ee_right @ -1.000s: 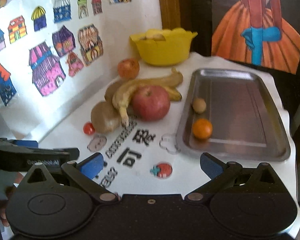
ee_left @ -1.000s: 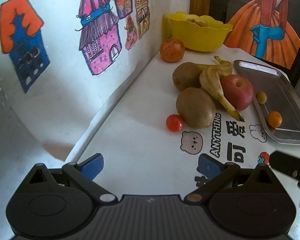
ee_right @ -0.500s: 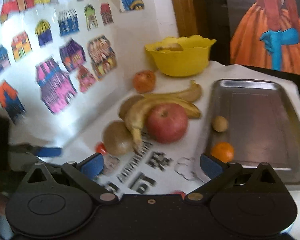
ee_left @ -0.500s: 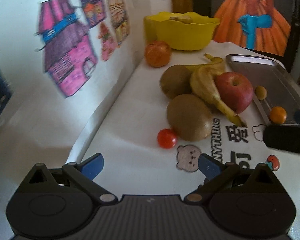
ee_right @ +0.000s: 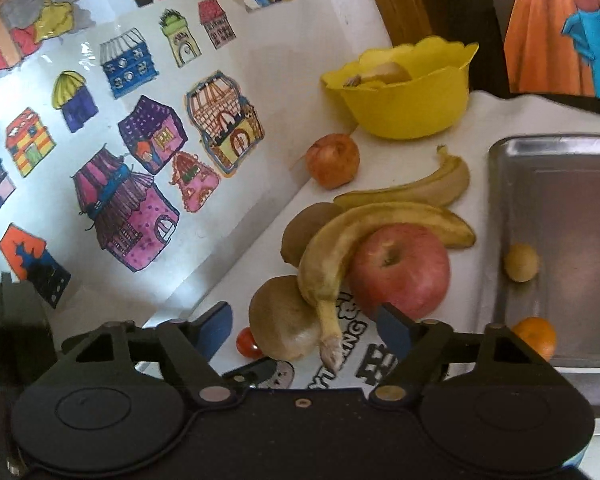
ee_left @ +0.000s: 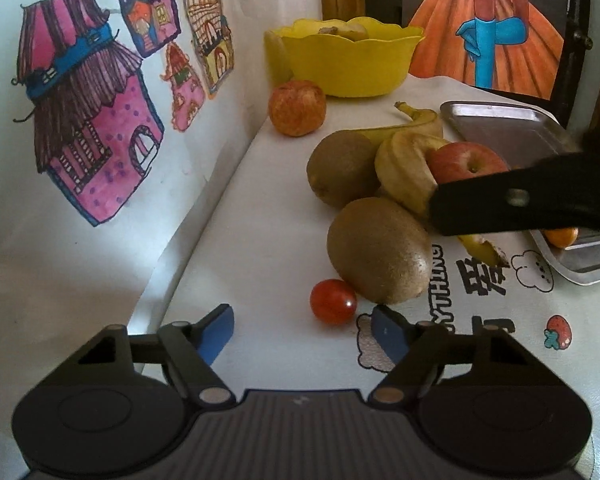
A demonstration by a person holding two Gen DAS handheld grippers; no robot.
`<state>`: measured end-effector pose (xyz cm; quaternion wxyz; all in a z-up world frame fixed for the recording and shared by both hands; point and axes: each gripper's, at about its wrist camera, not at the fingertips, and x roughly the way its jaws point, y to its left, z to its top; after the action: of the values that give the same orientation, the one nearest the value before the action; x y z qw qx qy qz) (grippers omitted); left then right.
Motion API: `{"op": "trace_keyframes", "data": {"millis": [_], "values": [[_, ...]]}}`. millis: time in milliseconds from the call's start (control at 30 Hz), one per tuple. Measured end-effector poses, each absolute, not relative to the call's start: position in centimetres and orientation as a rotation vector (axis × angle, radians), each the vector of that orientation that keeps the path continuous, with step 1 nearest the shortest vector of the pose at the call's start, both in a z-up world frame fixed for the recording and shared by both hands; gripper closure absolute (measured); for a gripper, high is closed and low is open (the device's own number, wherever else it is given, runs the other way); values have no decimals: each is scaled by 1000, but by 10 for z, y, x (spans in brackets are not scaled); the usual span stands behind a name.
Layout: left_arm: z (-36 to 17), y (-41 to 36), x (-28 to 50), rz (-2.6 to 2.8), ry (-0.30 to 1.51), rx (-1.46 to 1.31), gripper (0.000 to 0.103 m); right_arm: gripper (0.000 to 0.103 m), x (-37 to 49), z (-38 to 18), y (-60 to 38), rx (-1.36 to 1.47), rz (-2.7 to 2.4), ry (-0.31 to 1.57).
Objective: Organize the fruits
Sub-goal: 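Grasp the red cherry tomato with the left tool while the right tool grasps the yellow banana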
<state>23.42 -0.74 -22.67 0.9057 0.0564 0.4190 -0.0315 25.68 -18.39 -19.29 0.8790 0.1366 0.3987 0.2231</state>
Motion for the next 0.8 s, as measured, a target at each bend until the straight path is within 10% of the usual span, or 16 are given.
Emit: {"op": "trace_keyframes", "data": {"millis": [800], "values": [[-230, -6, 238, -210, 845, 84, 54, 55, 304, -211, -162, 564, 248, 937]]}}
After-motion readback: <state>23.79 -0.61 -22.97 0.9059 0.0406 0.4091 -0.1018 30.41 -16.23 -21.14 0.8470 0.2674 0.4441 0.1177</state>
